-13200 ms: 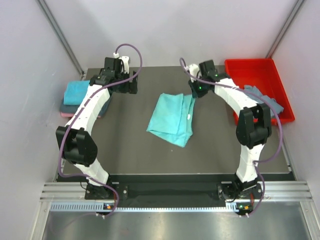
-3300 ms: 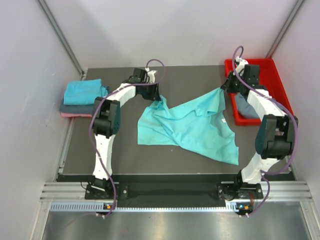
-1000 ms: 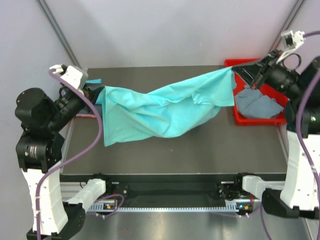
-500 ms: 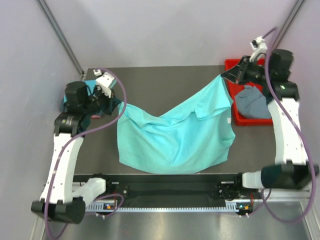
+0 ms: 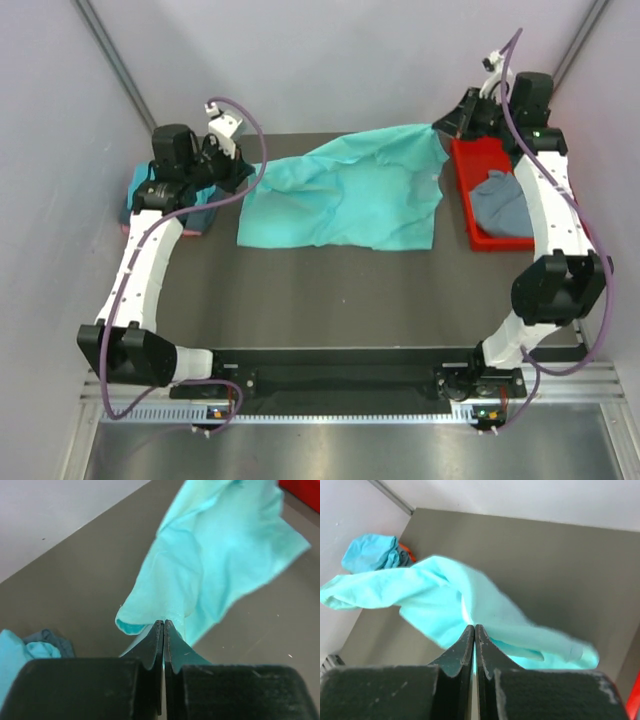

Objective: Fold and stack the t-shirts
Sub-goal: Flatten the tshirt out

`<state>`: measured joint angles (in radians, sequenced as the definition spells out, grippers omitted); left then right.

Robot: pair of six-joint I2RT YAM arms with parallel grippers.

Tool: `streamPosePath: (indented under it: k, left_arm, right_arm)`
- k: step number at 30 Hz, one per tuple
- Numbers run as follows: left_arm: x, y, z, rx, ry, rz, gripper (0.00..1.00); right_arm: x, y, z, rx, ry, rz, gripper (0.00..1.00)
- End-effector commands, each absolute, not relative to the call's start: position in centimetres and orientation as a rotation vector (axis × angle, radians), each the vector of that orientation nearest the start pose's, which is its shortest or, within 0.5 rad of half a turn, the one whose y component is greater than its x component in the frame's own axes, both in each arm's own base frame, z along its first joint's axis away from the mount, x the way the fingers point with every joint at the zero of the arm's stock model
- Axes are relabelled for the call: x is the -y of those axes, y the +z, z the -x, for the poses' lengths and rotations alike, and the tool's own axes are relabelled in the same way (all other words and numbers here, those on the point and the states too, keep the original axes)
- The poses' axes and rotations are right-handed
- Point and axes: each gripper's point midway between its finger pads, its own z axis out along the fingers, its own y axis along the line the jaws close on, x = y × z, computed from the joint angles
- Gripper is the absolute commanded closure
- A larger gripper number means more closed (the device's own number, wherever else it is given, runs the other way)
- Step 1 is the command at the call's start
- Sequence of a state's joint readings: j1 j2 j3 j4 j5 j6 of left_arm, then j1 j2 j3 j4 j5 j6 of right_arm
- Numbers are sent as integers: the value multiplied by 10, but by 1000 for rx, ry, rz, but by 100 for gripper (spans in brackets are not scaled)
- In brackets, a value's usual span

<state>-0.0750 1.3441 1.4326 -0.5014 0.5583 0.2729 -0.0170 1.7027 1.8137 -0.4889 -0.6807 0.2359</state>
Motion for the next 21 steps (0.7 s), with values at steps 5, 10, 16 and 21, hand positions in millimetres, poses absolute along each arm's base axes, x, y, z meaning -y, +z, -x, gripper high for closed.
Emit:
streamPosePath:
  k: [5,10,16,21]
  left_arm:
    - [123,226,-328,-2112,-662,-675,100]
    - [119,172,-350,-2356,-706,-508,71]
    - [96,143,-390,-2534,-567,-367,63]
    - [86,129,-379,-2599,-560,-400,61]
  right_arm:
    - [-144,250,-419,-2128,908,237,100]
    - [-161,213,-429,-2213,941,277,100]
    - [-166,214,-468,-2197,963,285,100]
    - [-170,209,-482,-2210,1007,283,100]
